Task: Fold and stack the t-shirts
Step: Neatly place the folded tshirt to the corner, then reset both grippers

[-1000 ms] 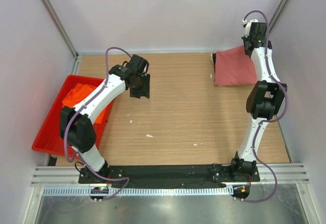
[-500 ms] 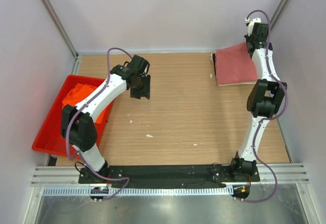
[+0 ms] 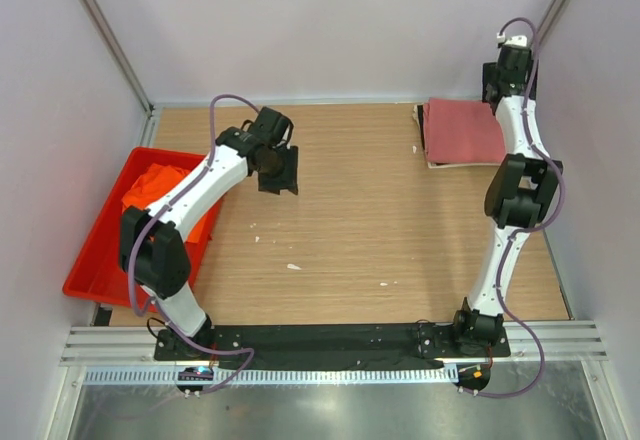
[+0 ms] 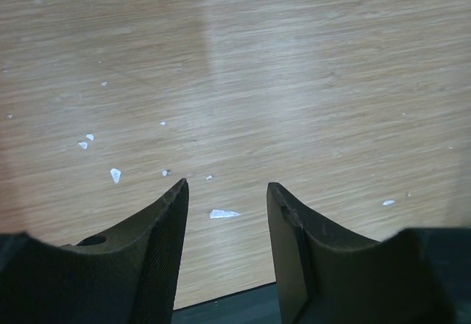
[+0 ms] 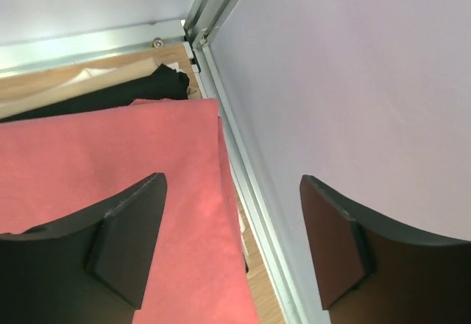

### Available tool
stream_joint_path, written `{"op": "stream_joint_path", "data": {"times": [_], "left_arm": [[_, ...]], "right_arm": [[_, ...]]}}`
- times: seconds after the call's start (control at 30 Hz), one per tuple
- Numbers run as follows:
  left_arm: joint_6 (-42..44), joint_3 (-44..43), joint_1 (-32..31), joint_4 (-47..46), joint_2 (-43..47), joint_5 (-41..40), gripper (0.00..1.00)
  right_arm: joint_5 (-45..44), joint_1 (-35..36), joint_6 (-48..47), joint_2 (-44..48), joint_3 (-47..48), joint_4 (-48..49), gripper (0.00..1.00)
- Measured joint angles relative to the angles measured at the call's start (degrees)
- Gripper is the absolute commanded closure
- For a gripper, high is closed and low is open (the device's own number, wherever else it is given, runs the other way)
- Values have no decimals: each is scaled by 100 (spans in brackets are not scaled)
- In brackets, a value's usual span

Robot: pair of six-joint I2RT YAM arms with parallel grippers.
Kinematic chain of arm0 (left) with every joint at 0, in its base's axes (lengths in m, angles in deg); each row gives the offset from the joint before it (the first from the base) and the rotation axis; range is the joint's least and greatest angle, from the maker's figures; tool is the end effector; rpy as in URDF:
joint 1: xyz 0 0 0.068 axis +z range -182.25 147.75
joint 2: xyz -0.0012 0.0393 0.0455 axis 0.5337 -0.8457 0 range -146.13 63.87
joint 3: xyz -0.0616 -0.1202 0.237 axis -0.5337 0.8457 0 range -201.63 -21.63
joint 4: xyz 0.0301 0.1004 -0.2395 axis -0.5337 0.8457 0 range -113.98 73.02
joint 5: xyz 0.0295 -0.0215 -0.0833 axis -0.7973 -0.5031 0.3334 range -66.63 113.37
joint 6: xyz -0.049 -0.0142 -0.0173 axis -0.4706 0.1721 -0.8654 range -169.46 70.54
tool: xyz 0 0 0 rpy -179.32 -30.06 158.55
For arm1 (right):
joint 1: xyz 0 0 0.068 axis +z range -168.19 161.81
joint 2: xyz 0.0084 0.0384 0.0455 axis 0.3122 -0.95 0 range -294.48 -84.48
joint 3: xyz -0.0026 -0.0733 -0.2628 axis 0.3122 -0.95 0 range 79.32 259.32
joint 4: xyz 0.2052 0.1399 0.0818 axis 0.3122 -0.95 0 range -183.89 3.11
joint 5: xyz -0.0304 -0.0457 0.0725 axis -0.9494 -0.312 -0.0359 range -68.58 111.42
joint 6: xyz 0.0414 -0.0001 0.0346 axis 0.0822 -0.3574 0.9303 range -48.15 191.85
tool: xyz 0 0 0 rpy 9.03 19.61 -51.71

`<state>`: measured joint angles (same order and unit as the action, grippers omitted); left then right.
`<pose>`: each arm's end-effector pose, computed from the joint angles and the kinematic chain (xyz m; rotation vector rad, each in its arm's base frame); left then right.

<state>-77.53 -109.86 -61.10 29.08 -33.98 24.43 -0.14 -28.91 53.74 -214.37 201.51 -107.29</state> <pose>0.3132 -0.1732 0.2958 0.0243 2.7112 -0.3359 0.5228 -0.1123 0.2923 0.1030 2.0945 -0.6953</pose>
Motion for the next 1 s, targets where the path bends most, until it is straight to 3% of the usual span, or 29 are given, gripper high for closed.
{"op": "stream_joint_path", "data": {"times": [0.03, 0.07, 0.3, 0.4, 0.47, 0.53, 0.67, 0.8, 1.0], "left_arm": [[-2, 2, 0, -46, 15, 92, 51], [2, 9, 0, -107, 48, 181, 51], [7, 278, 11, -844, 870, 776, 50], [11, 308, 44, -1176, 1370, 822, 44], [15, 323, 61, -1355, 1714, 815, 34], [46, 326, 76, -1497, 2048, 750, 11], [114, 330, 81, -1528, 2465, 599, 7], [61, 544, 81, -1495, 2643, 485, 0], [-197, 1362, 83, -1375, 2935, 459, 0]], "right_arm": [[0, 0, 175, 85, -11, -63, 14], [9, 0, 409, 203, -44, -142, 1], [492, 173, 1851, 1486, -297, -1259, 0], [831, 487, 2326, 2188, -444, -1740, 0], [1082, 835, 2636, 2761, -697, -2057, 0], [1353, 1263, 2907, 3359, -1147, -2203, 0], [2146, 1991, 3488, 4524, -2420, -2398, 0], [2505, 2070, 3851, 5156, -3329, -2459, 0], [2673, 2107, 4413, 6629, -5473, -2208, 0]]}}
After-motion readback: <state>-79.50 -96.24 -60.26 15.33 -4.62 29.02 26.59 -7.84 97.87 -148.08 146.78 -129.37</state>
